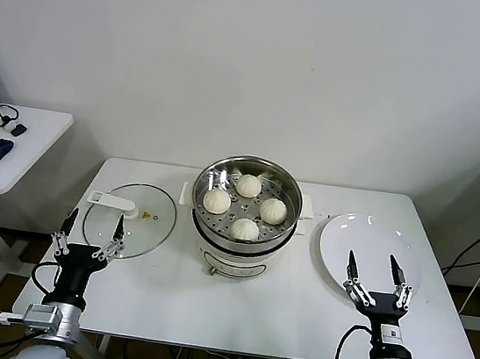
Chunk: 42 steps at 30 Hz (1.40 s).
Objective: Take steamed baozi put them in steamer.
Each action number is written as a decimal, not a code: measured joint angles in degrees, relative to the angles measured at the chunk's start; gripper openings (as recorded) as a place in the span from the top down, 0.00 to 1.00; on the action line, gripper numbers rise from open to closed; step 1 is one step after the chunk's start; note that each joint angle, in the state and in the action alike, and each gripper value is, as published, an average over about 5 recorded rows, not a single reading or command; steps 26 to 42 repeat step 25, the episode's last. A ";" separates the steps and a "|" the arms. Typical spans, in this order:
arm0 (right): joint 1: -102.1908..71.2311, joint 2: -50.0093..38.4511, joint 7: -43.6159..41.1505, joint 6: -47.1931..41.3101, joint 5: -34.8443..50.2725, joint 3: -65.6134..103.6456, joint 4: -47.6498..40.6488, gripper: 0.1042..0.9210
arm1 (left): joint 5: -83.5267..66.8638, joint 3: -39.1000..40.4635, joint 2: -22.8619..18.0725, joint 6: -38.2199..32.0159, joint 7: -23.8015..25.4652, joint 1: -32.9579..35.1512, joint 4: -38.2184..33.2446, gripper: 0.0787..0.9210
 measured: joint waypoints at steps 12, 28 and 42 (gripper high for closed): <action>0.17 0.79 0.15 0.10 -1.32 0.04 0.21 0.12 | 0.19 0.07 0.10 0.10 0.04 0.02 -0.35 0.12; 0.55 1.21 0.16 -0.18 -1.98 -0.11 0.41 0.12 | 0.27 0.02 0.08 0.09 0.04 0.14 -0.56 0.12; 0.55 1.21 0.16 -0.18 -1.98 -0.11 0.41 0.12 | 0.27 0.02 0.08 0.09 0.04 0.14 -0.56 0.12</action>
